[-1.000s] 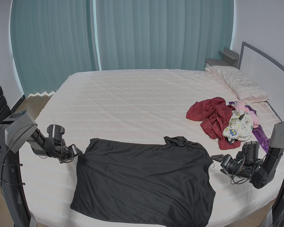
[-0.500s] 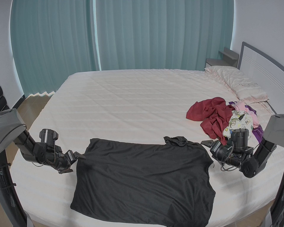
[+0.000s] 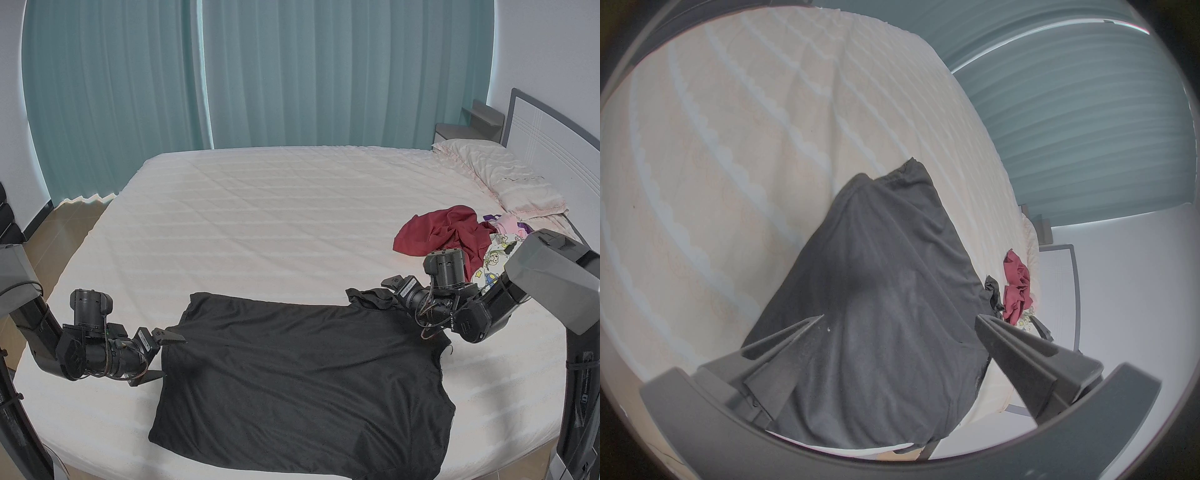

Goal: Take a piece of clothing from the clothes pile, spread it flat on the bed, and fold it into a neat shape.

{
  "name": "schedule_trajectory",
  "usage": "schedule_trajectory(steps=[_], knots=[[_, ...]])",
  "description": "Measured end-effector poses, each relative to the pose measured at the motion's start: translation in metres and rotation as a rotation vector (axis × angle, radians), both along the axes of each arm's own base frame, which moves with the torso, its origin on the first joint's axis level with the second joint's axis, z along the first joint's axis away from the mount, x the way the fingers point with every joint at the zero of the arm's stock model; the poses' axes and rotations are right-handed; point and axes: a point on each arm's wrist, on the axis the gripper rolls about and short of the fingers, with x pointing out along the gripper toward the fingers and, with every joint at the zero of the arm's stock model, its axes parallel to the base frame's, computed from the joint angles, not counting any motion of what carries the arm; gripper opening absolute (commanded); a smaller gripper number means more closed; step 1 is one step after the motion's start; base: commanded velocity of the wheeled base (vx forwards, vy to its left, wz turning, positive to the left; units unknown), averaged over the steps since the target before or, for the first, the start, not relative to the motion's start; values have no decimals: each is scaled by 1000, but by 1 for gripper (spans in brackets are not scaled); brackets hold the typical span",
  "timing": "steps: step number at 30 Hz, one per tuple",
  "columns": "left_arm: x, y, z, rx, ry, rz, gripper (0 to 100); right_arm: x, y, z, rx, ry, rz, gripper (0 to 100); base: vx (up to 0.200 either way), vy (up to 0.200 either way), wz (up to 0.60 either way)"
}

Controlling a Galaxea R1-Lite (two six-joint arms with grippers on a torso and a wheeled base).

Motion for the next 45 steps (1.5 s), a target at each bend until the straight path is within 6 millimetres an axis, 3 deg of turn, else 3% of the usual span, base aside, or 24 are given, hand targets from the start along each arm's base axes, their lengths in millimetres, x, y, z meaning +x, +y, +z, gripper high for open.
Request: schedule_trajectory(steps=[6, 17, 18, 32, 45], knots=[[-7, -3, -1, -25, -17, -5, 100, 28, 5, -13, -9, 26, -16, 100, 0, 0, 0], [-12, -4, -5, -31, -6, -8, 100, 49, 9, -30, -21, 52, -22, 100, 0, 0, 0], [-12, -4, -5, -31, -6, -8, 100, 50, 10, -32, -21, 52, -21, 0, 0, 0, 0], [-13, -4, -6, -31, -2, -7, 100, 64, 8, -36, -46, 77, -22, 0, 0, 0, 0], [-14, -4, -6, -31, 0, -5, 100, 91, -3, -3, -22, -70, -87, 0, 0, 0, 0]])
